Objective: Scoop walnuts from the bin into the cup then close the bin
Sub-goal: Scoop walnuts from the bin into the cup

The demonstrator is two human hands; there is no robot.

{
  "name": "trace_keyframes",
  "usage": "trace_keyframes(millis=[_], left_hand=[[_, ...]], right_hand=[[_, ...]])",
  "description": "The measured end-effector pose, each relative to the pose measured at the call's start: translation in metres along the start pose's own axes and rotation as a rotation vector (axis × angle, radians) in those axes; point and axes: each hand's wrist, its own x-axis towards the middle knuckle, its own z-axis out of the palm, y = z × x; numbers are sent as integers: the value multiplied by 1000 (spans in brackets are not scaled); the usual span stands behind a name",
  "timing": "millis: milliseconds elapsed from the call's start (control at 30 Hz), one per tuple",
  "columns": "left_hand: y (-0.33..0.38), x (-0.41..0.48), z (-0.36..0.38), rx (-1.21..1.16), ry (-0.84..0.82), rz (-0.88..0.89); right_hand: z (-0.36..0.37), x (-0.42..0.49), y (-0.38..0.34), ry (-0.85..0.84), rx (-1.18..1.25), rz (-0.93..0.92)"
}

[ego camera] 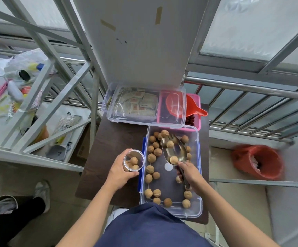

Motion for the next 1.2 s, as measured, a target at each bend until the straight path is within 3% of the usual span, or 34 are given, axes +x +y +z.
trace_keyframes(millis=[333,633,800,1033,1200], left_hand=[[5,-8,9,-10,81,85],[6,-3,10,20,77,162],[-2,-1,10,-11,74,155],[-2,-4,8,5,76,118],[0,-2,6,4,59,110]], right_hand=[[-39,-94,-59,-211,-472,-71],[16,-82,-89,-156,-1080,-288],[19,-96,-97,-63,-1134,-353],[-34,-90,-65,-21,-1000,-195],[-47,-78,-4,-146,-1116,39]])
